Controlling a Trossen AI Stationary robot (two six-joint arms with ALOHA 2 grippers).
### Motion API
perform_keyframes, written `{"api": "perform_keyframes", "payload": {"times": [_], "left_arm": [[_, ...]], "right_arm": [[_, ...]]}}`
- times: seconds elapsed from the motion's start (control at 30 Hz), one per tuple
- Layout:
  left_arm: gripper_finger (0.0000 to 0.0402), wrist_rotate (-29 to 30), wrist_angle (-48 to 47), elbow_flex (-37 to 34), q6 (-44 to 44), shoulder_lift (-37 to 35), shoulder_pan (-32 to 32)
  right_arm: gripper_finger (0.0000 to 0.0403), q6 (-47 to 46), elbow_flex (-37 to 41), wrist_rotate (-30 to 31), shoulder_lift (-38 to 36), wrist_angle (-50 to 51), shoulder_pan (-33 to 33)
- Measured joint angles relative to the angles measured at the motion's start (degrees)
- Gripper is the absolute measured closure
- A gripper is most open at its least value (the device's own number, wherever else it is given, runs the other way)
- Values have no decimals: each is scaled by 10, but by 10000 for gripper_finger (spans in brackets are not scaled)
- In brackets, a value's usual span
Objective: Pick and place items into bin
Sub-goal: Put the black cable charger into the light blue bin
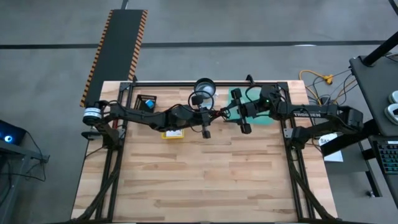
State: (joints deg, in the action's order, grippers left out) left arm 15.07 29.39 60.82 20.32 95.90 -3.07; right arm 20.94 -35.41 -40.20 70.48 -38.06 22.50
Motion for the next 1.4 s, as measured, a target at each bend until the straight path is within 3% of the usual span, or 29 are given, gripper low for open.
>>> {"api": "perform_keyframes", "payload": {"times": [0.33, 0.47, 0.63, 0.8, 0.97, 1.1, 1.4], "left_arm": [[365, -5, 2, 1, 10, -1, -3], [321, -4, 0, 0, -4, -1, -3], [253, -1, -54, 0, -5, -20, 0], [204, -1, -210, -1, -67, -61, 2], [186, -1, -366, -12, -155, -108, 2], [185, -1, -396, -46, -184, -146, 2], [185, 0, -358, -114, -187, -208, 2]], "right_arm": [[327, 4, -7, -3, 2, 2, -8], [383, 3, -7, -1, 0, 4, -4], [387, -1, -7, 8, -17, 43, 13], [388, 40, -7, 106, -60, 155, 39], [389, 91, -11, 302, -122, 282, 59], [389, 100, -45, 440, -153, 415, 78], [389, 68, -114, 417, -129, 632, 126]]}}
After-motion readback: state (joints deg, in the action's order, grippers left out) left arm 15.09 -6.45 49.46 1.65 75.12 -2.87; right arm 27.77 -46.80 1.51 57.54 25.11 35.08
